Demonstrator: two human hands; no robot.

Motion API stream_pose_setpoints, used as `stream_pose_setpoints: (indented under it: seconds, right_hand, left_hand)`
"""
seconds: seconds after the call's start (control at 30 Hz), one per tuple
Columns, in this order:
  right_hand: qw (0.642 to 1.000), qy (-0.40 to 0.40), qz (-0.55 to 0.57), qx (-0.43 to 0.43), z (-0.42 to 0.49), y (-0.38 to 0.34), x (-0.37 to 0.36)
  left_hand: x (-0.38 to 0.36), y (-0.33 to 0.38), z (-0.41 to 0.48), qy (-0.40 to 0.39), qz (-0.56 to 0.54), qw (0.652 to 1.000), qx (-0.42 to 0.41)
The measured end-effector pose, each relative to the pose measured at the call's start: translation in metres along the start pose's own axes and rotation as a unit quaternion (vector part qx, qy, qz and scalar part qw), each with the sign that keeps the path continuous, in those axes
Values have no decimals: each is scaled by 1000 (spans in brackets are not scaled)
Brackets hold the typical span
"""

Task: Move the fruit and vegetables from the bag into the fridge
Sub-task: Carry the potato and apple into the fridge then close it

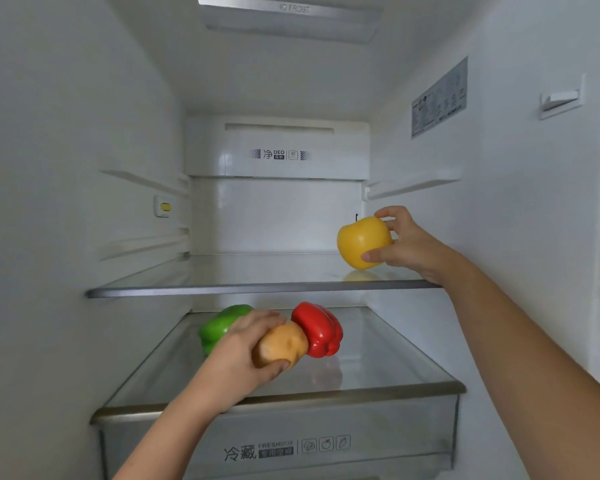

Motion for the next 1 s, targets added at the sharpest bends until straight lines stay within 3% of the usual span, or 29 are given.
stream_pose_setpoints:
  seconds: [0.83,1.0]
  right_hand:
    - [995,52,-91,3,-5,-2,6]
    - [985,114,-126,36,-15,-17,9]
  left_hand:
    - [5,4,-3,-4,8,1000,17]
    - [13,6,-7,27,45,998,22]
Point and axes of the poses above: each hand's wrist, its own z-axis towards the middle knuckle, its own x-axis out of the back of the hand, y = z × x, the point moved 9 cm from there along z, towards the middle knuckle, and after that the axes turned 3 degrees about z, right-handed, at the moved point
